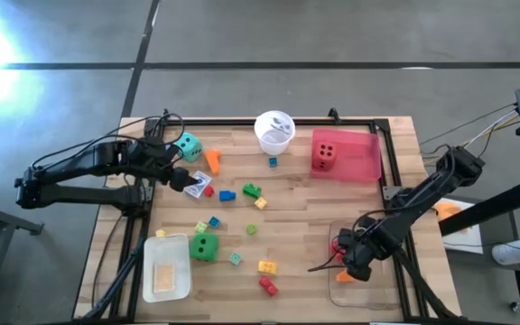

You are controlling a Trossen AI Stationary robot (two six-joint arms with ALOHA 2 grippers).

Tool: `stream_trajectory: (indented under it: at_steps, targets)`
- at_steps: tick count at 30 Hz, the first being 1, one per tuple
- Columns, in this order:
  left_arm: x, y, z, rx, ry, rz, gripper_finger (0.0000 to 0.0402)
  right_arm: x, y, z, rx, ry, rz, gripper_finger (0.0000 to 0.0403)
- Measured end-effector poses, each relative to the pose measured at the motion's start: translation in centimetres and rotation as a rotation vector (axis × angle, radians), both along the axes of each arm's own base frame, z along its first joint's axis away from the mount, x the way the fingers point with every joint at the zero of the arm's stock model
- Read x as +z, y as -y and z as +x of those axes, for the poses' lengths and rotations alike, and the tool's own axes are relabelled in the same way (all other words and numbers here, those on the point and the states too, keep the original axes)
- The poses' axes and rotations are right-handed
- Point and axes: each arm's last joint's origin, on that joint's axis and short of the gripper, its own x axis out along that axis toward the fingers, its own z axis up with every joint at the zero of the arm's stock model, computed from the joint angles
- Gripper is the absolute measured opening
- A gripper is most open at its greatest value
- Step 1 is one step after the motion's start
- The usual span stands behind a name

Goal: Pick & Place Toys
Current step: Put the red game piece into the transparent bin

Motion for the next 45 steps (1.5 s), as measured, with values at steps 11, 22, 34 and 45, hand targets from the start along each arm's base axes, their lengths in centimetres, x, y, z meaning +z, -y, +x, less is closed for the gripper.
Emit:
stream_trajectory:
  at_steps: [11,22,34,45]
  targets:
    - [0.0,0.0,0.0,0.000,-0.001,0.000,0.0307,0.6,-0.2,-0.2,-0.180,-0.024,-0.027,0.0148]
    - [0.0,0.0,0.0,0.005,-0.002,0.004,0.0307,-0.7,-0.9,0.2,-0.041,-0.089,-0.013,0.0148]
    - [0.0,0.0,0.0,0.005,-0.003,0.004,0.0307,-1.3,-1.6,1.1,0.060,-0.046,0.020,0.0148]
    - [0.0,0.0,0.0,0.005,-0.005,0.003,0.0307,-1.7,-1.8,1.2,0.083,-0.060,0.021,0.0148]
